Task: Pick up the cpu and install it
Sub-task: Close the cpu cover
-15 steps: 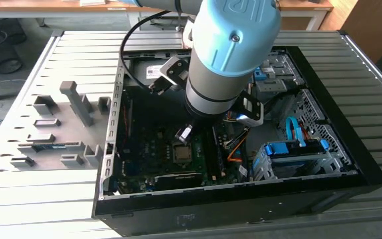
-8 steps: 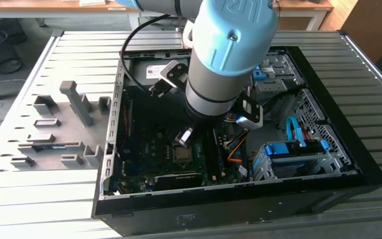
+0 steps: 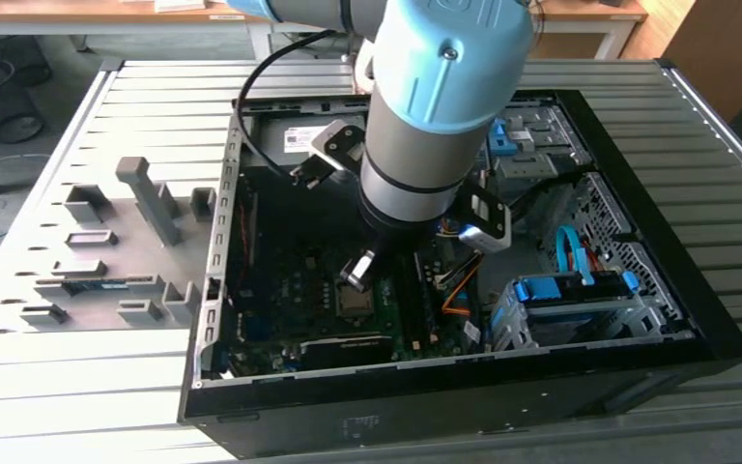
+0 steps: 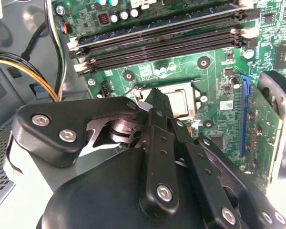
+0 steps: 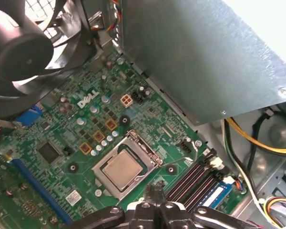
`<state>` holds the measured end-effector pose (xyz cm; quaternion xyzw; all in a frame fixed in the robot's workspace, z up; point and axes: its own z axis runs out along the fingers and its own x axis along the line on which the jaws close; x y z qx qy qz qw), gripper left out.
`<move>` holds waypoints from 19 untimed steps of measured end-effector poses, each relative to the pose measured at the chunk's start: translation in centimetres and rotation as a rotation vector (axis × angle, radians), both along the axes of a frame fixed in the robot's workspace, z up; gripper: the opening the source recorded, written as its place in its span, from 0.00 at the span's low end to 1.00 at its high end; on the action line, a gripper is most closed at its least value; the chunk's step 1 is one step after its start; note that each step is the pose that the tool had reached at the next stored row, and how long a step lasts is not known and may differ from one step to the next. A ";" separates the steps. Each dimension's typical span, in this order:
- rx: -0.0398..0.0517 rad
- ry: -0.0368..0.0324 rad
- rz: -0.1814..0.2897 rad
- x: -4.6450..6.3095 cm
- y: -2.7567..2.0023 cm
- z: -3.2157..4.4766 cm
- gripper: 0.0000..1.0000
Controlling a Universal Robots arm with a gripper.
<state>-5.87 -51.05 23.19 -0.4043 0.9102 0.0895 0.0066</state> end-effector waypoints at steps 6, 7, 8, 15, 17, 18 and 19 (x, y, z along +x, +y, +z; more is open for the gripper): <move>-0.0090 -0.0001 0.004 0.2 0.02 0.72 0.10; -0.0162 0.0002 0.004 0.2 0.02 0.85 0.10; -0.0242 0.0006 0.004 0.2 0.03 0.98 0.10; -0.0660 0.0008 0.004 0.3 0.61 1.42 0.10; -0.0793 0.0008 0.006 0.3 0.68 1.43 0.10; -0.0805 0.0007 0.010 0.3 0.71 1.43 0.10; -0.0809 0.0004 0.015 0.3 0.73 1.42 0.10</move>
